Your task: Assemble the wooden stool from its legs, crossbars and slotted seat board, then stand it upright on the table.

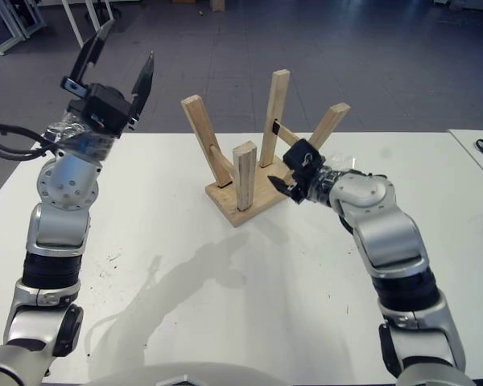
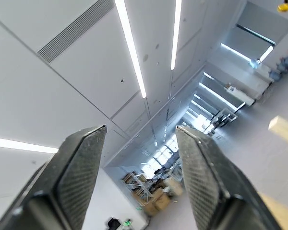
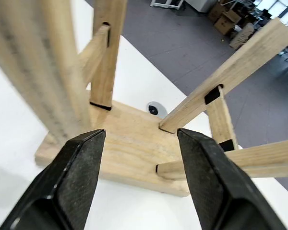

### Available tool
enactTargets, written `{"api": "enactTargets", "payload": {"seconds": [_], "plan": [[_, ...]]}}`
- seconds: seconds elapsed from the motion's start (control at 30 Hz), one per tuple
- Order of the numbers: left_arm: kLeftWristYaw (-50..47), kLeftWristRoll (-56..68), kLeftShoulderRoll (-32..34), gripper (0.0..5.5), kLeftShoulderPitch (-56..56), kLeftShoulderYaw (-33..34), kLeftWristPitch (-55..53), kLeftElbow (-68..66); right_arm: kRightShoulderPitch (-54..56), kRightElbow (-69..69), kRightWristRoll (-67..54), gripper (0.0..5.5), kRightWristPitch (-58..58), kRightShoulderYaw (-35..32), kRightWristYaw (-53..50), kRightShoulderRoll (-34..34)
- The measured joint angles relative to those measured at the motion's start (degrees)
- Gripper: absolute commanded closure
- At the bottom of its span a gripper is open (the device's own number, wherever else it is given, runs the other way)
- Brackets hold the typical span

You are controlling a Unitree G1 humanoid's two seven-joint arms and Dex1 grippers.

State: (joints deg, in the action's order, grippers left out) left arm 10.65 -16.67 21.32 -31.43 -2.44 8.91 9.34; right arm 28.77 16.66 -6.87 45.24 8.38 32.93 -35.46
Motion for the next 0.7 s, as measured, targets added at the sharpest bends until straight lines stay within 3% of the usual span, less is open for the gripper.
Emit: {"api": "enactTargets", "payload": {"seconds": [0.2, 0.4, 0.47, 0.6, 0.7], "plan": [[7.39, 13.68, -7.05, 2.82, -15.05, -0.61, -15.65, -0.49, 3.05, -4.63, 1.06, 2.75, -3.90, 4.14, -1.87, 8.33], [9.19, 20.91, -7.12, 2.82, -24.56, 3.51, -26.10, -6.45, 4.96, 1.10, -1.20, 2.75, -2.46, 3.70, -2.51, 12.79], [9.14, 22.64, -6.59, 2.82, -27.20, 5.09, -27.60, -7.82, 7.10, 2.55, -1.28, 2.75, -1.25, 0.94, -4.89, 13.38], [7.98, 29.16, -7.56, 2.82, -30.33, 9.27, -35.29, -7.81, 14.59, 6.80, -4.07, 2.75, 0.74, -11.17, -13.75, 17.83], [8.52, 32.76, -9.59, 2.82, -25.61, 5.97, -46.10, -4.74, 17.60, 5.92, -3.87, 2.75, -0.41, -16.26, -18.10, 18.35]]}}
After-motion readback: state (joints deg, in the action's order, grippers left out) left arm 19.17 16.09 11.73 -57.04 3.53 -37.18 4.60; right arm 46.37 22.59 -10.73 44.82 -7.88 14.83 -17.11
